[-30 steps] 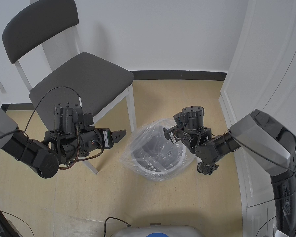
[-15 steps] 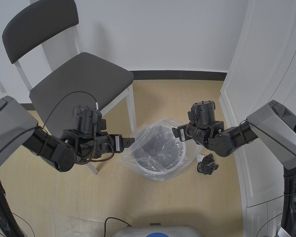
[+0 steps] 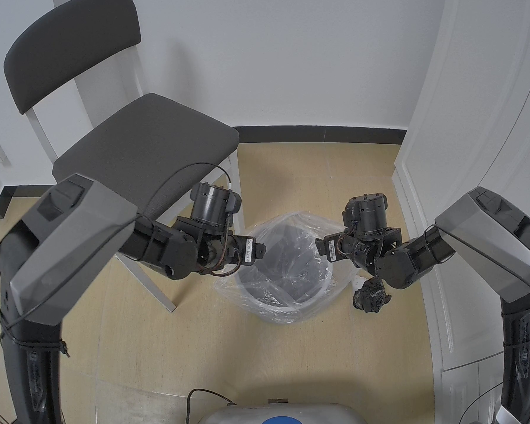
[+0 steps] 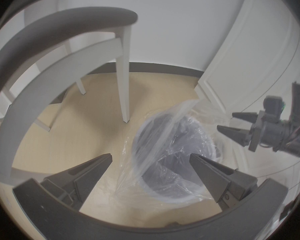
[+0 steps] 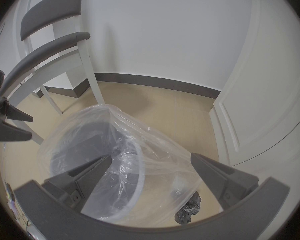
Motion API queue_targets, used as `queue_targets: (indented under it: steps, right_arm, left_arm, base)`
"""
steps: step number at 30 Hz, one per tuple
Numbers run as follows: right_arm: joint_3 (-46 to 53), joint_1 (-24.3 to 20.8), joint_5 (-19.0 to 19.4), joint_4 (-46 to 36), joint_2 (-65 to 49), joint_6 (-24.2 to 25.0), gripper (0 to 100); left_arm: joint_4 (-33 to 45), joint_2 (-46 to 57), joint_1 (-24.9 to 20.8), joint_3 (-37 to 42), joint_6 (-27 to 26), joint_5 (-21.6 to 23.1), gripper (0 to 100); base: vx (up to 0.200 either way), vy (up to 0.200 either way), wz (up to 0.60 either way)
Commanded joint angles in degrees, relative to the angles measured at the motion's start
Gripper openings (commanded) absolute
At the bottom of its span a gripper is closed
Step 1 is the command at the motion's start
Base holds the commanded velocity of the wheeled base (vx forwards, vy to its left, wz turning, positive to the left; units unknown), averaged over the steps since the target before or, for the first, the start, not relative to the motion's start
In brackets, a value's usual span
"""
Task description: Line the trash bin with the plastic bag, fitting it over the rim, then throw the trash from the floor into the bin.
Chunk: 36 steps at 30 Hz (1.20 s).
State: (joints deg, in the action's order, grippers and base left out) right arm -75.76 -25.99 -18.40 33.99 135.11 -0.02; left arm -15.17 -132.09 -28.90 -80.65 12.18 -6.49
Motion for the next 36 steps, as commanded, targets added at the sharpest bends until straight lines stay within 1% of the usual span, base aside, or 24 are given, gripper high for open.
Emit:
queue_targets:
  steps: [1,3,4,7,8,10,11,13,19,20,25,31,36]
  right_arm:
    - [0.18,1.21,-0.15,2.05,2.35,0.11,100]
    - [0.53,1.21,-0.06,2.66,2.26,0.20,100]
    - [0.71,1.21,-0.06,3.19,2.18,0.20,100]
    - [0.88,1.29,0.03,5.21,2.35,-0.06,100]
    - [0.79,1.38,0.11,5.56,2.26,-0.15,100]
    - [0.71,1.47,0.20,5.65,2.26,-0.15,100]
    - [0.79,1.73,0.29,5.65,2.18,-0.15,100]
    - [0.88,1.73,0.29,5.74,2.09,0.02,100]
    - [1.50,2.52,0.29,5.74,2.00,0.02,100]
    - [1.41,2.52,0.29,5.74,2.00,0.02,100]
    - [0.88,2.52,0.29,5.74,2.35,-0.24,100]
    - [0.79,3.05,0.29,5.83,3.23,-0.33,100]
    - [-2.28,3.23,-0.06,6.97,5.87,-0.33,100]
  left_arm:
    - [2.16,-9.77,-0.80,-7.59,-5.32,-2.39,100]
    - [1.81,-11.53,-0.36,-9.17,-8.05,-2.04,100]
    - [1.45,-12.06,-0.19,-9.96,-8.40,-1.78,100]
    - [-0.39,-14.60,-0.10,-14.09,-8.57,-1.86,100]
    - [-0.48,-16.01,-0.01,-16.91,-8.57,-2.13,100]
    - [-0.22,-16.71,0.16,-18.66,-8.57,-2.22,100]
    - [-0.13,-17.59,0.43,-20.95,-8.57,-2.04,100]
    - [-0.13,-17.77,0.43,-21.83,-8.40,-1.95,100]
    - [-0.92,-17.33,0.52,-21.21,-8.14,-1.86,100]
    - [-0.92,-17.24,0.52,-21.30,-8.14,-1.86,0]
    - [-0.92,-16.71,0.69,-21.74,-8.05,-2.57,0]
    - [-0.92,-12.50,2.10,-20.25,-6.99,-3.45,0]
    - [-0.92,-12.76,2.54,-20.25,-7.43,-4.33,0]
  base:
    - [0.000,0.000,0.00]
    - [0.000,0.000,0.00]
    - [0.000,0.000,0.00]
    - [0.000,0.000,0.00]
    - [0.000,0.000,0.00]
    - [0.000,0.000,0.00]
    - [0.000,0.000,0.00]
    - [0.000,0.000,0.00]
    - [0.000,0.000,0.00]
    - [0.000,0.000,0.00]
    - [0.000,0.000,0.00]
    - [0.000,0.000,0.00]
    - [0.000,0.000,0.00]
